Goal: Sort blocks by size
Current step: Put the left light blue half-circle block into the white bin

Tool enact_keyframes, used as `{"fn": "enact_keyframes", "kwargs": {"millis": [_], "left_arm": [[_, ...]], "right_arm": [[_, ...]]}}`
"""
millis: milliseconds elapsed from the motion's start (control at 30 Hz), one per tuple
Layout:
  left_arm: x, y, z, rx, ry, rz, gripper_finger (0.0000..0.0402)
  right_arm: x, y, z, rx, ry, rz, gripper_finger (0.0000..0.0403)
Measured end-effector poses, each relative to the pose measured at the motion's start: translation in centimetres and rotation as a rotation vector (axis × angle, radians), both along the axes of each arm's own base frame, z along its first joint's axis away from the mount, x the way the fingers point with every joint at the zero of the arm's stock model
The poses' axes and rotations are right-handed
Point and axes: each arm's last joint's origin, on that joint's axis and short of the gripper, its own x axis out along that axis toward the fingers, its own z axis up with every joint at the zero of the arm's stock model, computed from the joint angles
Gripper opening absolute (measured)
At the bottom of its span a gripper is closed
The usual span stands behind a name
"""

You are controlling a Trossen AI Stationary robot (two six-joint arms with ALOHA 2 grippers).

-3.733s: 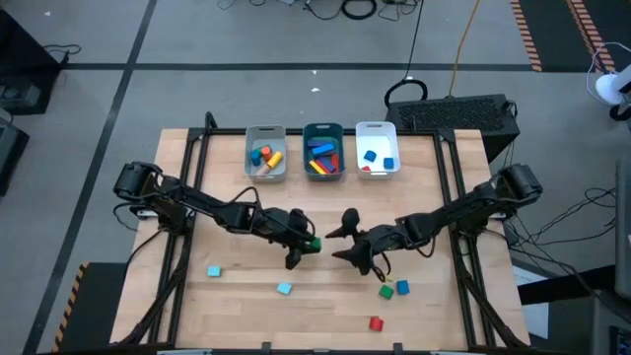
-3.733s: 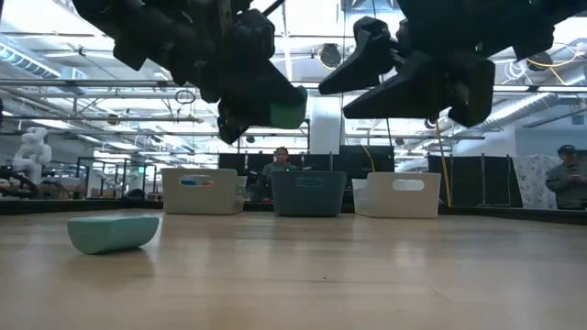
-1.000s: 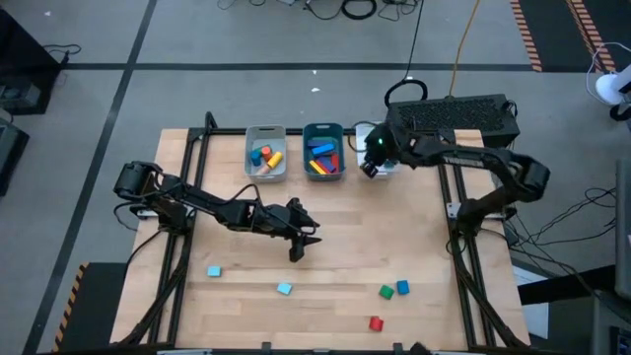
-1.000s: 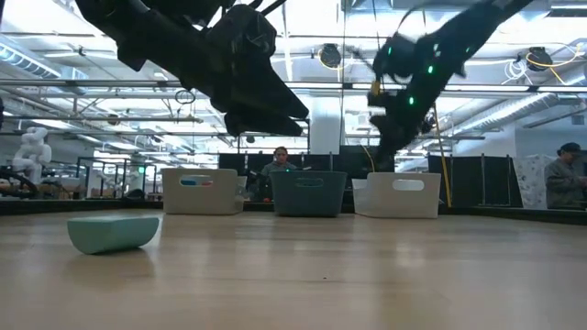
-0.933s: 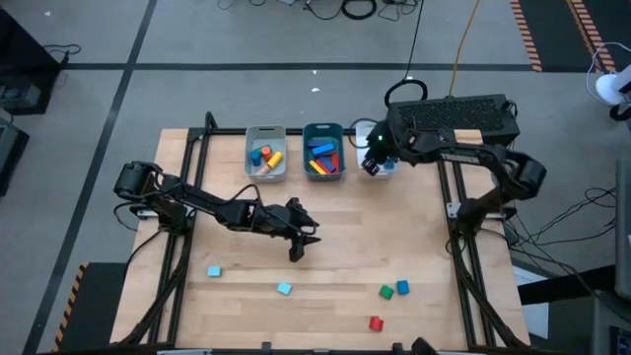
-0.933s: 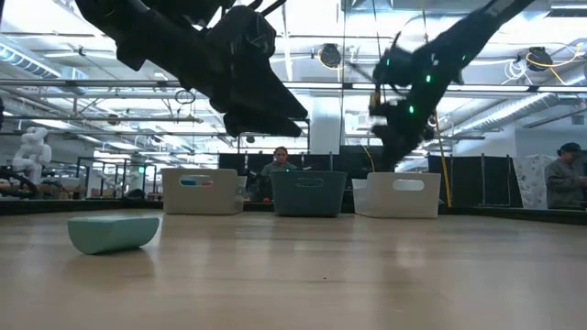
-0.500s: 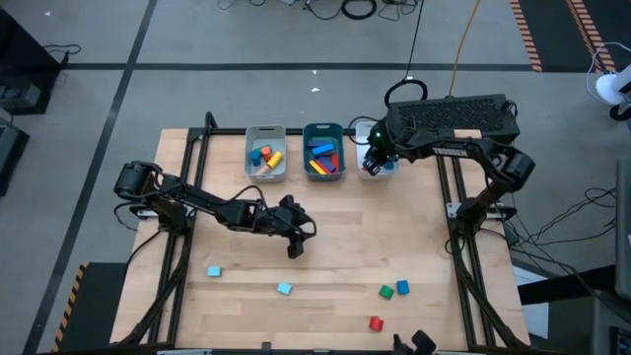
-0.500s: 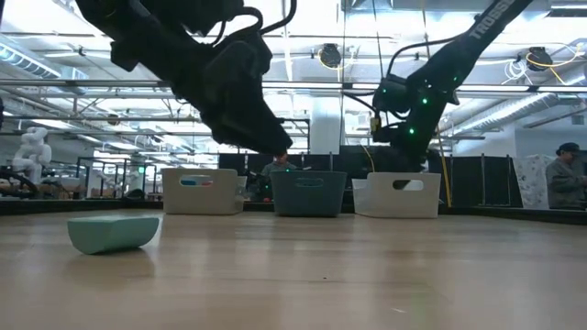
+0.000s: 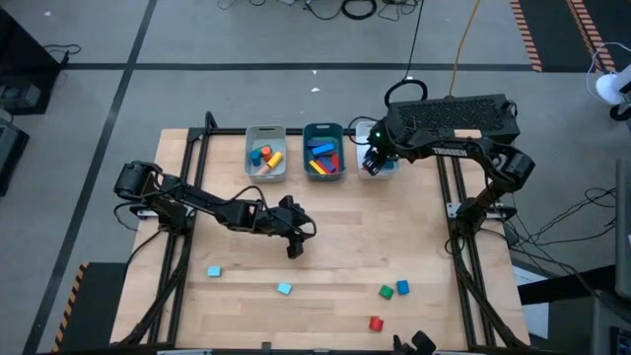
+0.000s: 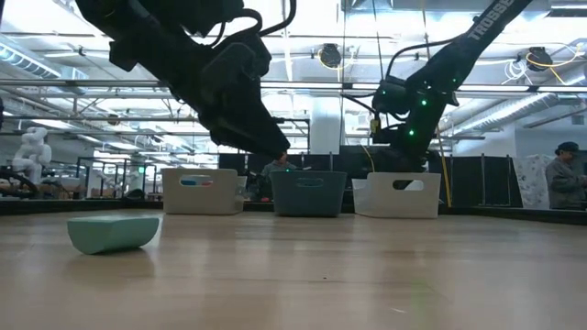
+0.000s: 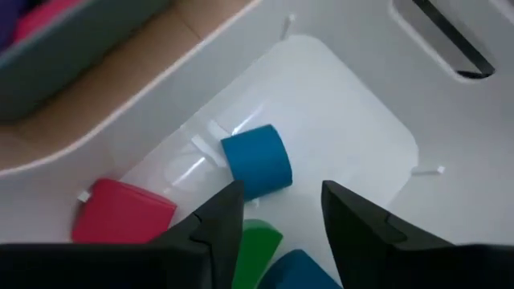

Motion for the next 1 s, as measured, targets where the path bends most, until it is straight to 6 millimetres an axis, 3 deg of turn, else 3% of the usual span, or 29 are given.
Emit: {"fn": "enact_keyframes", "kwargs": {"millis": [267, 567, 833, 1000], "left_arm": [[-1.0, -1.3, 0.7, -0.018, 0.030, -0.011, 0.0219], [-6.3, -3.2, 1.5, -0.055, 0.343, 0.105, 0.0219], [-11.2, -5.1, 1.4, -0.150, 0.729, 0.044, 0.0219], [-12.8, -7.1, 1.1, -0.190, 0.868, -0.094, 0.0219]], "right_arm": [[0.2, 2.4, 3.6, -0.048, -0.111, 0.025, 0.0134], [1.2, 9.3, 8.9, -0.096, -0.348, 0.177, 0.0103], [3.8, 16.6, 10.1, -0.207, -0.468, 0.329, 0.0078], [4.6, 19.2, 10.3, -0.254, -0.518, 0.365, 0.0072]]}}
